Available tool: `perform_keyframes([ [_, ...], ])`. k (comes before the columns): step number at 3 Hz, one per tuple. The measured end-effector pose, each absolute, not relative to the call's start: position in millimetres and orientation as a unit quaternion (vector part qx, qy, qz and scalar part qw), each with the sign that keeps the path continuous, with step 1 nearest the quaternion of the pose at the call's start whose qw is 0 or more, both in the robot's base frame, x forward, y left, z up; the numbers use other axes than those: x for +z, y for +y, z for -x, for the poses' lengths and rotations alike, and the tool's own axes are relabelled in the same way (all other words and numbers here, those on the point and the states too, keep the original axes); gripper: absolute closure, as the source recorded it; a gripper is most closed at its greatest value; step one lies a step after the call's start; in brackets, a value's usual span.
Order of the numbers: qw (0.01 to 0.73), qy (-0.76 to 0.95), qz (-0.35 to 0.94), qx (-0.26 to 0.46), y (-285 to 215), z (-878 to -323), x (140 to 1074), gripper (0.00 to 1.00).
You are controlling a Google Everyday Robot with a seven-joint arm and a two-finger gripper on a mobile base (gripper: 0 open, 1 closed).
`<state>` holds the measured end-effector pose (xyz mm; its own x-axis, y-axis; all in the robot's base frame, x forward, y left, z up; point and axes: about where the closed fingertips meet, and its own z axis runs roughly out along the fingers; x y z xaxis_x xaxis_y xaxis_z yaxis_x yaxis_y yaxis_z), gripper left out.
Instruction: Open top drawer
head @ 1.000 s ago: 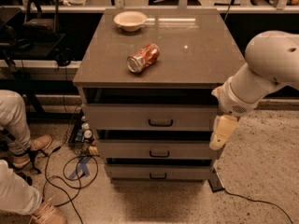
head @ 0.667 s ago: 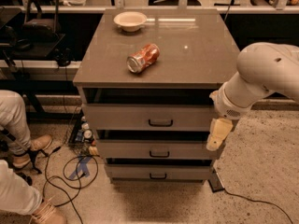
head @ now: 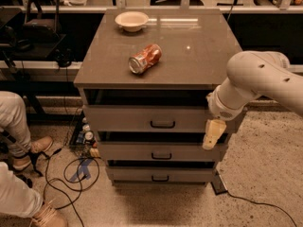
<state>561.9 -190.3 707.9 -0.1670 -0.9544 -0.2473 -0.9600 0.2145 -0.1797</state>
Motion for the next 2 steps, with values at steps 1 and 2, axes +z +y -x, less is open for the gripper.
perform_keyframes([
  [1,0.147,0.755,0.638,0.029,-179,-585,681,0.0],
  [2,0.141,0.75,0.644,0.048,-174,-598,660,0.0],
])
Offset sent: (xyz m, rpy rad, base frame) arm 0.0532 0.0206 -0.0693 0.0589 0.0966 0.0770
